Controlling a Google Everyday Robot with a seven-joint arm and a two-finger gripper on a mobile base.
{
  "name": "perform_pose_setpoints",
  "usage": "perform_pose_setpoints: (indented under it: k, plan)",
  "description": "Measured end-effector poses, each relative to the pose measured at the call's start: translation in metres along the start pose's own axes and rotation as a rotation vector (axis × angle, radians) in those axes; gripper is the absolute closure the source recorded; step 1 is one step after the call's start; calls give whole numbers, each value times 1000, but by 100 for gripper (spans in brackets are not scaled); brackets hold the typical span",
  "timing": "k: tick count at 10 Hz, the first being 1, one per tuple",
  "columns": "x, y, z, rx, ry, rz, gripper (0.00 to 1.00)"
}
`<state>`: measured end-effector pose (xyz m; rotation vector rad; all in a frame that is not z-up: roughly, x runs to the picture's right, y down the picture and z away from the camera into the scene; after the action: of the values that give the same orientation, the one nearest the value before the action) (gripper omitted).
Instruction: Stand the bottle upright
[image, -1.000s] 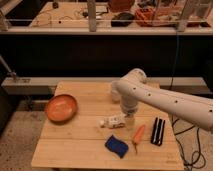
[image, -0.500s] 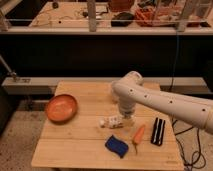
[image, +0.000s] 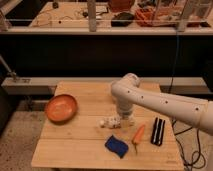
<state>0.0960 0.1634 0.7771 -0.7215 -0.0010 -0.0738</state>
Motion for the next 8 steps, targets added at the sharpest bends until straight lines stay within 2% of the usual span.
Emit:
perform_pose_setpoints:
  k: [8]
  plan:
    - [-3, -7, 17, -21, -3, 16, 20]
